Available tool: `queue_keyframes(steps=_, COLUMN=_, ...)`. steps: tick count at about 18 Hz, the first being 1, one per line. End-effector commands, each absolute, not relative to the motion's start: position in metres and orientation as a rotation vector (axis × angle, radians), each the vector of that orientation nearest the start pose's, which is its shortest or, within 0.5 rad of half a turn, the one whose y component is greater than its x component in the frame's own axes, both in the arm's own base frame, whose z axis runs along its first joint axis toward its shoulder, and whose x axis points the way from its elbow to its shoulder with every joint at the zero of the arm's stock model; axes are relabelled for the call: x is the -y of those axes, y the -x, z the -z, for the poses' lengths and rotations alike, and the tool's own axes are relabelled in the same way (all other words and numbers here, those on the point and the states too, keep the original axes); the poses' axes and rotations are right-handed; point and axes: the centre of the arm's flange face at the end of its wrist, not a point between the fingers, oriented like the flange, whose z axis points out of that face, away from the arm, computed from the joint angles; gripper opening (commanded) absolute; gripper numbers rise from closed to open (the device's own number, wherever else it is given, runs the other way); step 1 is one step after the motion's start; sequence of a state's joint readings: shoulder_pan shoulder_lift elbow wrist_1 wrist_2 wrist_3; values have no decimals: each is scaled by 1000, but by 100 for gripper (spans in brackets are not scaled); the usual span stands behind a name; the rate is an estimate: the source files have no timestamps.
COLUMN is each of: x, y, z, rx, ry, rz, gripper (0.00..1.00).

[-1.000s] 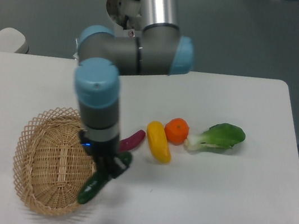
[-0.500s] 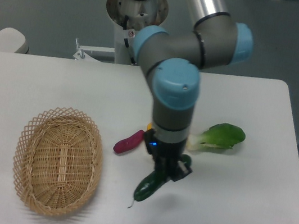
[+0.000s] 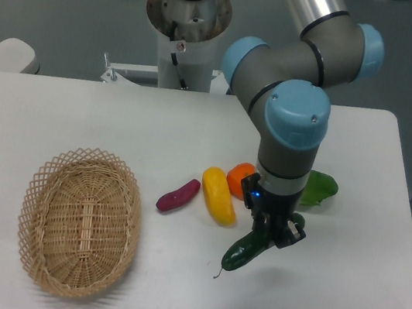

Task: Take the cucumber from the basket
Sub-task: 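Carry the held cucumber away from the basket past the vegetables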

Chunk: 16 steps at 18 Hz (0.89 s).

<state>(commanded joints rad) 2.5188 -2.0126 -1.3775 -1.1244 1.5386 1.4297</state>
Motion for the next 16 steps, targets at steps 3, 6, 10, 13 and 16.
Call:
queue_keyframes(steps=3, x=-508, y=470, z=-372, rx=-729, ry=2939, rz=-256, gripper=23)
queue_keyframes(steps=6, x=-508, y=470, z=-372, rx=-729, ry=2939, rz=-256, gripper=23)
queue_keyframes(steps=10, x=-512, y=466, z=-371, rx=-740, ry=2938, rz=-254, gripper=23)
queue_keyframes(steps=13, x=-512, y=466, z=-371, rx=-740, ry=2937, rz=-256, gripper=23)
queue_keyframes(steps=16, x=-512, y=467, z=-374, rx=-740, ry=2935, rz=-263, gripper=23)
